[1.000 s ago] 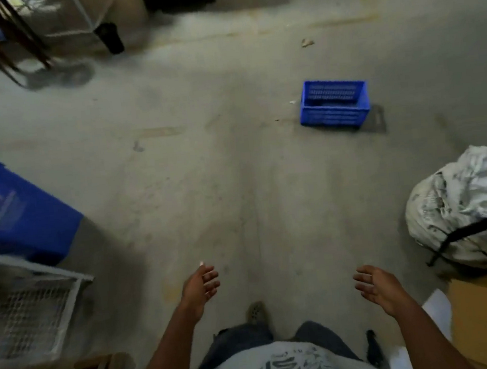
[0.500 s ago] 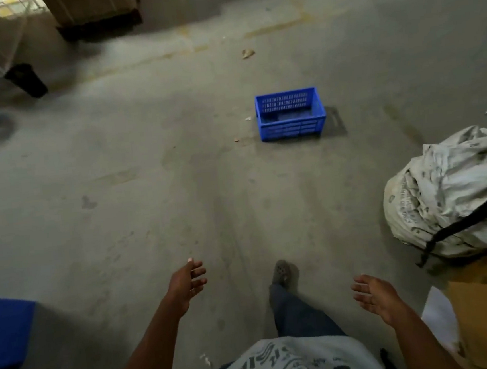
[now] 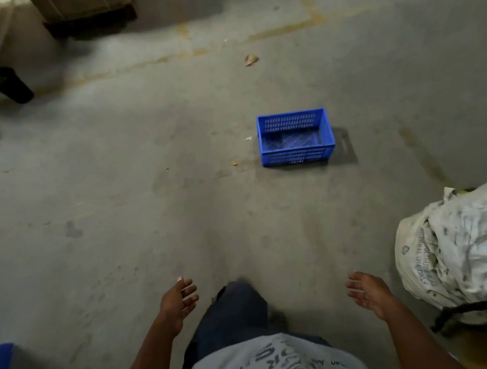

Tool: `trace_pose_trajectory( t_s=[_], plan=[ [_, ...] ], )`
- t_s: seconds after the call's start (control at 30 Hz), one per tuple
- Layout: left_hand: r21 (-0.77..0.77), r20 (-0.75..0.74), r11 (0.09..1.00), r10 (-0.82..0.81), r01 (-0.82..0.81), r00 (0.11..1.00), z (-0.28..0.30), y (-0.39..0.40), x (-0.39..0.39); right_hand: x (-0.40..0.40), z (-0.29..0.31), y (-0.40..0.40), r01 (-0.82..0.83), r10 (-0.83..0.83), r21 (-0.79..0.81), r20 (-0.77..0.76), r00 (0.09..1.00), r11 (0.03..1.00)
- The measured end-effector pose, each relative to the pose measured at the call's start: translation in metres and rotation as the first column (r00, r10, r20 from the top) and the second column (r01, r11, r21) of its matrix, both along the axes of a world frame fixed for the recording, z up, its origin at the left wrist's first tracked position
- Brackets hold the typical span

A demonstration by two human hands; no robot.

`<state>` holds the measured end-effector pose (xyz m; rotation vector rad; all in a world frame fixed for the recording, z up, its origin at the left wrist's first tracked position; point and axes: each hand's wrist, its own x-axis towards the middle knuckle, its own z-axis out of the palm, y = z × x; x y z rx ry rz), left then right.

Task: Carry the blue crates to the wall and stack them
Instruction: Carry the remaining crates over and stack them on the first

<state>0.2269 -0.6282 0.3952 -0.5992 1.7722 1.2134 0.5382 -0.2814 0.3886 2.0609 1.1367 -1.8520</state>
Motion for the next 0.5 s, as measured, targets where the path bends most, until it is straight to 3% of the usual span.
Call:
trace_pose_trajectory(
  t_s=[0.27, 0.5],
  plan=[
    [0.013, 0.126, 1.000, 0.026, -0.028, 0.992, -0.030, 0.138, -0.129, -0.102, -0.008, 0.135, 0.062, -0.061, -0.012, 0.052, 0.997, 0.998],
    [-0.031, 0.086, 0.979, -0.198, 0.201, 0.976, -0.023, 0.303, -0.248, -0.165, 0.006, 0.266, 0.098, -0.095, -0.022, 0.086, 0.992, 0.995]
  ],
)
